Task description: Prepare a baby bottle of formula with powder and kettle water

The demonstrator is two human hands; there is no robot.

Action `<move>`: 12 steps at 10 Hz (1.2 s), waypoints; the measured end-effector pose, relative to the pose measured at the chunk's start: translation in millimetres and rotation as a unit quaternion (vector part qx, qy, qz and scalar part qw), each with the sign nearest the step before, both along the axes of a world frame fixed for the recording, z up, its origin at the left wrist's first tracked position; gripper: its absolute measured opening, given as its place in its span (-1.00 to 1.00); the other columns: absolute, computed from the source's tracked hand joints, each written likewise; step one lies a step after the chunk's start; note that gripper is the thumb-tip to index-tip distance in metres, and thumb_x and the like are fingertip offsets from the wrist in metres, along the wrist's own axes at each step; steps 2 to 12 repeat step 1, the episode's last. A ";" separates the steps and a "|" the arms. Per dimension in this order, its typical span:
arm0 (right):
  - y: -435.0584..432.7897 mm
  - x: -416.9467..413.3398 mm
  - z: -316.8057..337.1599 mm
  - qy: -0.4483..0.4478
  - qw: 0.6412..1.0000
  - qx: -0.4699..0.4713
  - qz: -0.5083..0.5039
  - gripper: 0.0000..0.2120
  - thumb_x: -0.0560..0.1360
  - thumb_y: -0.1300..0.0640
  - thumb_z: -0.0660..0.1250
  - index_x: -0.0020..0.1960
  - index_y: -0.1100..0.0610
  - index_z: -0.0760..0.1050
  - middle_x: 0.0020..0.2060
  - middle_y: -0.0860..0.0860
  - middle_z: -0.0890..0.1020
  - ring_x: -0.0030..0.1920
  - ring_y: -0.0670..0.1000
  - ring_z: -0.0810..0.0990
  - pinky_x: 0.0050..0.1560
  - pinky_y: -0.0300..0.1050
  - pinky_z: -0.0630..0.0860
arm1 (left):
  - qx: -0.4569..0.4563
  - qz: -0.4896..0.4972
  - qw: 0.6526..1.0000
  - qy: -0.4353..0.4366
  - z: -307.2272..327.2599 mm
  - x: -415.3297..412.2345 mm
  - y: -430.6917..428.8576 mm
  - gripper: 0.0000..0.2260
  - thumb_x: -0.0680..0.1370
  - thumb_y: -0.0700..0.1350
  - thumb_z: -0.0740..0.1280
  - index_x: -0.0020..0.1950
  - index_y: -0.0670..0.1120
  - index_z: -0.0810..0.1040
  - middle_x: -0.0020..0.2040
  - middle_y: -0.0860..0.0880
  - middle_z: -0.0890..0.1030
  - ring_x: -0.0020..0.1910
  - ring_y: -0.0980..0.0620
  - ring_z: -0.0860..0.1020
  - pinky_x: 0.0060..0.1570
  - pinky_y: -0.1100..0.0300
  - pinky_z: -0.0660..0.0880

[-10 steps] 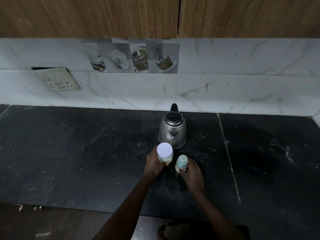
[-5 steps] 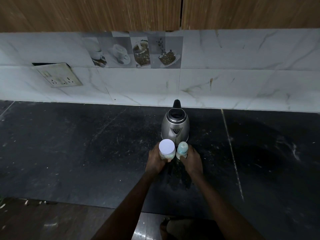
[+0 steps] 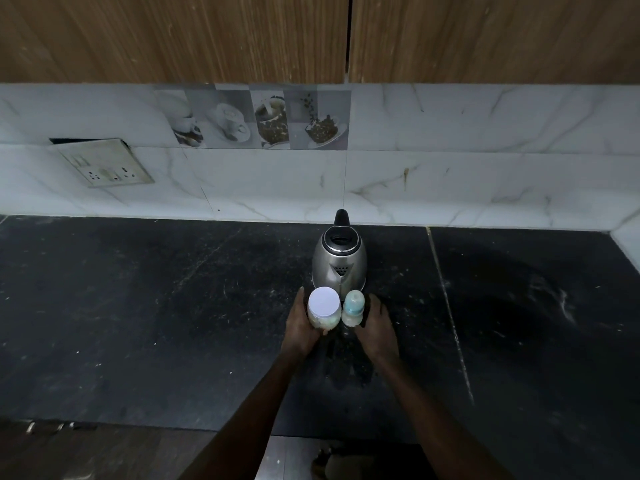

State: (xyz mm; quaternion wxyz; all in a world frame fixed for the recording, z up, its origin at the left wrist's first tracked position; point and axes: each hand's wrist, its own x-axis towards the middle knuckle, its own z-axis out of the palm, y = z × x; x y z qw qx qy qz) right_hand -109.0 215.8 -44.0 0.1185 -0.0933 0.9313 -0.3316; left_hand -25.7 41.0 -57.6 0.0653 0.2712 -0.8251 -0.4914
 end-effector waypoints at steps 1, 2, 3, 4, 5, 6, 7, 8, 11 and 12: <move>12.5 10.6 11.5 0.013 0.999 0.036 -0.005 -0.28 0.48 0.21 0.45 0.58 0.13 0.25 0.46 0.16 0.41 0.43 0.21 0.47 0.36 0.08 0.49 | 0.002 -0.008 1.000 0.016 6.2 8.9 -1.0 -0.04 0.30 -0.15 0.43 0.69 -0.17 0.16 0.66 -0.17 0.28 0.64 -0.14 0.25 0.59 0.04 0.18; 12.5 10.6 11.5 0.013 0.999 0.036 -0.005 -0.28 0.48 0.21 0.45 0.58 0.13 0.25 0.46 0.16 0.41 0.43 0.21 0.47 0.36 0.08 0.49 | 0.002 -0.008 1.000 0.016 6.2 8.9 -1.0 -0.04 0.30 -0.15 0.43 0.69 -0.17 0.16 0.66 -0.17 0.28 0.64 -0.14 0.25 0.59 0.04 0.18; 12.5 10.6 11.5 0.013 0.999 0.036 -0.005 -0.28 0.48 0.21 0.45 0.58 0.13 0.25 0.46 0.16 0.41 0.43 0.21 0.47 0.36 0.08 0.49 | 0.002 -0.008 1.000 0.016 6.2 8.9 -1.0 -0.04 0.30 -0.15 0.43 0.69 -0.17 0.16 0.66 -0.17 0.28 0.64 -0.14 0.25 0.59 0.04 0.18; 12.5 10.6 11.5 0.013 0.999 0.036 -0.005 -0.28 0.48 0.21 0.45 0.58 0.13 0.25 0.46 0.16 0.41 0.43 0.21 0.47 0.36 0.08 0.49 | 0.002 -0.008 1.000 0.016 6.2 8.9 -1.0 -0.04 0.30 -0.15 0.43 0.69 -0.17 0.16 0.66 -0.17 0.28 0.64 -0.14 0.25 0.59 0.04 0.18; 12.5 10.6 11.5 0.013 0.999 0.036 -0.005 -0.28 0.48 0.21 0.45 0.58 0.13 0.25 0.46 0.16 0.41 0.43 0.21 0.47 0.36 0.08 0.49 | 0.002 -0.008 1.000 0.016 6.2 8.9 -1.0 -0.04 0.30 -0.15 0.43 0.69 -0.17 0.16 0.66 -0.17 0.28 0.64 -0.14 0.25 0.59 0.04 0.18; 12.5 10.6 11.5 0.013 0.999 0.036 -0.005 -0.28 0.48 0.21 0.45 0.58 0.13 0.25 0.46 0.16 0.41 0.43 0.21 0.47 0.36 0.08 0.49 | 0.002 -0.008 1.000 0.016 6.2 8.9 -1.0 -0.04 0.30 -0.15 0.43 0.69 -0.17 0.16 0.66 -0.17 0.28 0.64 -0.14 0.25 0.59 0.04 0.18; 12.5 10.6 11.5 0.013 0.999 0.036 -0.005 -0.28 0.48 0.21 0.45 0.58 0.13 0.25 0.46 0.16 0.41 0.43 0.21 0.47 0.36 0.08 0.49 | 0.002 -0.008 1.000 0.016 6.2 8.9 -1.0 -0.04 0.30 -0.15 0.43 0.69 -0.17 0.16 0.66 -0.17 0.28 0.64 -0.14 0.25 0.59 0.04 0.18; 12.5 10.6 11.5 0.013 0.999 0.036 -0.005 -0.28 0.48 0.21 0.45 0.58 0.13 0.25 0.46 0.16 0.41 0.43 0.21 0.47 0.36 0.08 0.49 | 0.002 -0.008 1.000 0.016 6.2 8.9 -1.0 -0.04 0.30 -0.15 0.43 0.69 -0.17 0.16 0.66 -0.17 0.28 0.64 -0.14 0.25 0.59 0.04 0.18; 12.5 10.6 11.5 0.013 0.999 0.036 -0.005 -0.28 0.48 0.21 0.45 0.58 0.13 0.25 0.46 0.16 0.41 0.43 0.21 0.47 0.36 0.08 0.49 | 0.002 -0.008 1.000 0.016 6.2 8.9 -1.0 -0.04 0.30 -0.15 0.43 0.69 -0.17 0.16 0.66 -0.17 0.28 0.64 -0.14 0.25 0.59 0.04 0.18; 12.5 10.6 11.5 0.013 0.999 0.036 -0.005 -0.28 0.48 0.21 0.45 0.58 0.13 0.25 0.46 0.16 0.41 0.43 0.21 0.47 0.36 0.08 0.49 | 0.002 -0.008 1.000 0.016 6.2 8.9 -1.0 -0.04 0.30 -0.15 0.43 0.69 -0.17 0.16 0.66 -0.17 0.28 0.64 -0.14 0.25 0.59 0.04 0.18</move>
